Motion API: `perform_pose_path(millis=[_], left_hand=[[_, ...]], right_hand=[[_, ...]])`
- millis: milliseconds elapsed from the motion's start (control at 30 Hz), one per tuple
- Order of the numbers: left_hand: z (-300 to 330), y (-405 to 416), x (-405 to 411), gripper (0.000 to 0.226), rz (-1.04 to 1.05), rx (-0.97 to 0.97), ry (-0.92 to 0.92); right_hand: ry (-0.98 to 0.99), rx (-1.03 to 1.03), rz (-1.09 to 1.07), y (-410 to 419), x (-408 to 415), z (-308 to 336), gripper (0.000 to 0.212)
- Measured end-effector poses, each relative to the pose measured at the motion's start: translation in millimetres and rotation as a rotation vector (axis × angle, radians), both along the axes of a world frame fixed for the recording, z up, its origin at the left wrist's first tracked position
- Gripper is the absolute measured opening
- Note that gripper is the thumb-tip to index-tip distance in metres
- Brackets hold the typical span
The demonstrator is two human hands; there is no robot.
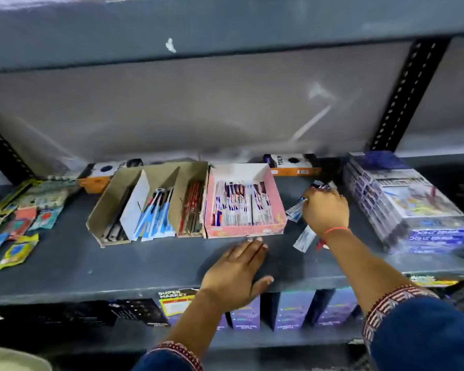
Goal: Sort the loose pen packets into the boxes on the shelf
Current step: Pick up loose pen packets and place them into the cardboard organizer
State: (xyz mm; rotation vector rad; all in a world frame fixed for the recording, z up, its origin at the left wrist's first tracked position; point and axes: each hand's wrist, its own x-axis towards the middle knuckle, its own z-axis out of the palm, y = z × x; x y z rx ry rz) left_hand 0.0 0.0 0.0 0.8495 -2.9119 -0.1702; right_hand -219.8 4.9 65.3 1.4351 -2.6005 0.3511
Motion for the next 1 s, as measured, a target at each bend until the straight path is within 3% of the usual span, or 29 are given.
perform_pose_path(millis=[367, 700, 1000], left_hand=[[0, -1, -1, 0.068, 0.006, -0.027, 0.029], [2, -1, -3, 0.068, 0.016, -0.03, 0.014], [0, -4, -2, 0.07, 0.006, -0.036, 0.017]], right_hand=[[-0.244, 0.156, -0.172, -43, -10, -9, 0.04], [-0.287, 0.069, -0.102, -36, 0, -13, 0.034], [-0.551, -0.155, -0.121, -21, -8, -13, 0.048]])
